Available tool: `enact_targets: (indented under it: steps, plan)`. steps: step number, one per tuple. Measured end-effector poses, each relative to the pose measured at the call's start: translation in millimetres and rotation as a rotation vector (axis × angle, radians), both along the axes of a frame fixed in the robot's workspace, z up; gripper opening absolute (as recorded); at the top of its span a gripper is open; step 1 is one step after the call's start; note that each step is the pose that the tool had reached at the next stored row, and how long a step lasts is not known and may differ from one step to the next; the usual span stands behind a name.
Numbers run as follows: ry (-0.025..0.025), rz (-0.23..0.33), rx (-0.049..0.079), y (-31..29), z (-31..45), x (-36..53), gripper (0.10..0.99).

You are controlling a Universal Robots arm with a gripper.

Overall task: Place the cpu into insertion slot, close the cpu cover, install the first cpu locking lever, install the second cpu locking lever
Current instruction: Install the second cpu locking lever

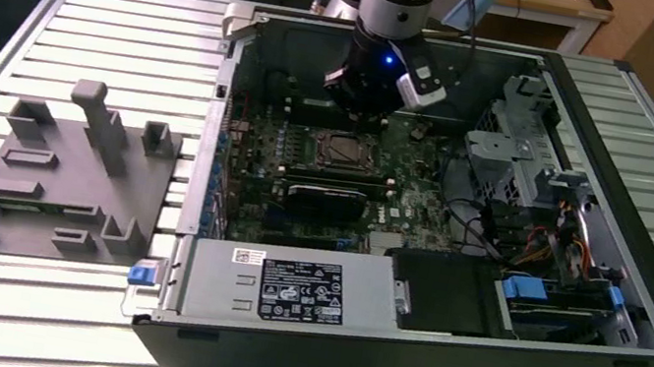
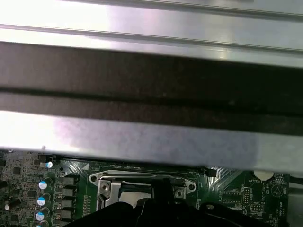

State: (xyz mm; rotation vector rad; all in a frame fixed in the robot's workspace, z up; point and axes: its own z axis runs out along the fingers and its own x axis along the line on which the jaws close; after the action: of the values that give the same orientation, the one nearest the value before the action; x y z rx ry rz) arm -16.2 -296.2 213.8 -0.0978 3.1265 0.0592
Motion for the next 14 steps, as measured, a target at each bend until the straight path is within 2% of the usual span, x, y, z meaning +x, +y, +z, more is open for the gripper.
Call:
enact_targets:
  steps: [4,7,10,14]
  plan:
    - [0.0002,0.0,0.0,-1.3,0.5,-0.1,0.106]
    - [0.0,0.0,0.0,-1.3,4.0,0.0,0.106]
    - [0.0,0.0,0.0,-1.3,11.3,0.0,0.106]
    - [0.0,0.0,0.0,-1.3,26.6,0.0,0.106]
